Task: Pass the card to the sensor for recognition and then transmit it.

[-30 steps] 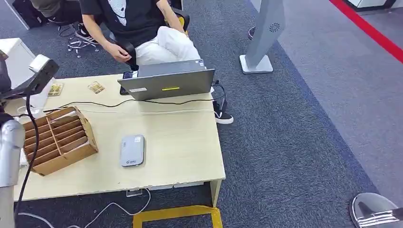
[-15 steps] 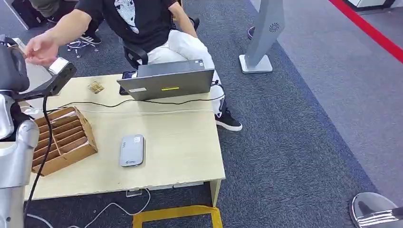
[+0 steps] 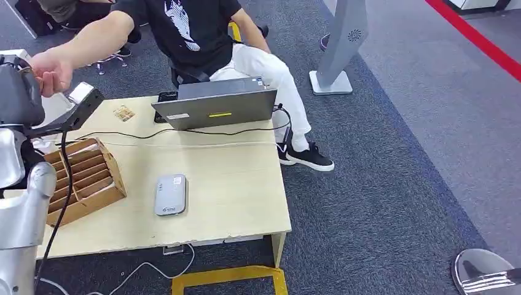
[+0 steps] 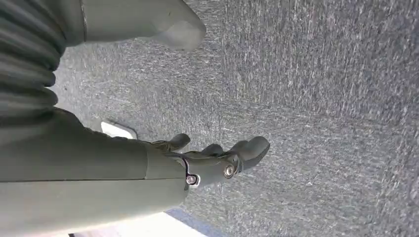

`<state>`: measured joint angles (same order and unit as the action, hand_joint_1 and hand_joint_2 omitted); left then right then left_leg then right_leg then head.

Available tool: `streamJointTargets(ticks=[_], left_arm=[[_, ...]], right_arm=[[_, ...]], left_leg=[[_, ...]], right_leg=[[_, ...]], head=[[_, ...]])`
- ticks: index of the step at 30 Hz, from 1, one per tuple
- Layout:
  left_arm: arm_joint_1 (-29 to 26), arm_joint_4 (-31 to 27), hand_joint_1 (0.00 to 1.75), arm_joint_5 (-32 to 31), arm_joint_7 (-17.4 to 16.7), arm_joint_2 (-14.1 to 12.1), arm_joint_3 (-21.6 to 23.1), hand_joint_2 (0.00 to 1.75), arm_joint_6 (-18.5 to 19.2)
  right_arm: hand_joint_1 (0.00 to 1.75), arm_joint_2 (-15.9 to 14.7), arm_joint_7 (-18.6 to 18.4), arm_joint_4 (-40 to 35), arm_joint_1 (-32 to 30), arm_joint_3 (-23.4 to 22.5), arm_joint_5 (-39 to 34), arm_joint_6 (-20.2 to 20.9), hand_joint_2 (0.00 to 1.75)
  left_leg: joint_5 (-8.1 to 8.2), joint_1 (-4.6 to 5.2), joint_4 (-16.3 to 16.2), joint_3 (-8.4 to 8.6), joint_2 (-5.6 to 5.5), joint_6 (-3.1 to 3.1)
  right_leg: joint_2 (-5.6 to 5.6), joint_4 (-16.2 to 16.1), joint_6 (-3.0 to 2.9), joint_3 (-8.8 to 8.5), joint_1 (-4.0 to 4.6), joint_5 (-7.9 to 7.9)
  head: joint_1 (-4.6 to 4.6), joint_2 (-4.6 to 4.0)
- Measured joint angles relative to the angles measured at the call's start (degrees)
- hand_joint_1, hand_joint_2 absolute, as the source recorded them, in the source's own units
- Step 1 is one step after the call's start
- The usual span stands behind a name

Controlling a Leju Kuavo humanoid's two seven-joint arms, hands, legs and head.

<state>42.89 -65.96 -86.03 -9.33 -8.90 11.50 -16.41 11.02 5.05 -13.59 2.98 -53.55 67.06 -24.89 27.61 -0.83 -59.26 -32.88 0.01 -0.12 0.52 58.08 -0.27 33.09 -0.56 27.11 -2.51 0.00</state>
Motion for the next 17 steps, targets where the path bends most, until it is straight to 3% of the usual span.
streamJointTargets(ticks=[6, 7, 8, 17], left_arm=[[-0.74, -0.44, 1.75, 0.99, 0.59, 0.0, 0.0, 1.75, -0.26], [-0.99, -0.7, 0.14, 1.9, 1.03, 0.0, 0.0, 1.75, -0.64], [-1.34, -1.09, 0.0, 2.95, 1.44, 0.0, 0.0, 1.75, -1.31], [-4.15, -4.81, 0.0, 3.39, 1.97, -0.28, 0.0, 1.75, -4.51]], right_arm=[[0.0, 0.0, 0.0, 0.02, -0.02, 0.0, 0.35, 0.41, 1.75], [0.0, 0.0, 0.0, 0.02, -0.02, 0.0, 0.41, 0.46, 1.75], [0.0, 0.0, 0.0, 0.02, -0.01, 0.0, 0.54, 0.48, 1.75], [0.0, 0.02, -0.55, 0.09, -0.02, 0.02, 1.38, 1.11, 1.75]], left_leg=[[0.0, 0.0, 0.0, 0.0, 0.01, 0.0], [0.0, 0.0, 0.0, -0.01, 0.01, 0.0], [0.0, 0.0, 0.0, -0.01, 0.0, 0.0], [0.0, 0.0, 0.01, -0.03, -0.01, 0.0]], right_leg=[[0.02, 0.0, 0.0, 0.0, 0.0, 0.0], [0.01, 0.0, 0.0, 0.0, 0.0, 0.0], [0.0, 0.0, 0.0, 0.0, 0.0, 0.0], [-0.01, 0.0, 0.0, 0.0, 0.0, 0.01]], head=[[0.0, 0.0], [0.0, 0.0], [0.0, 0.0], [0.0, 0.0]])
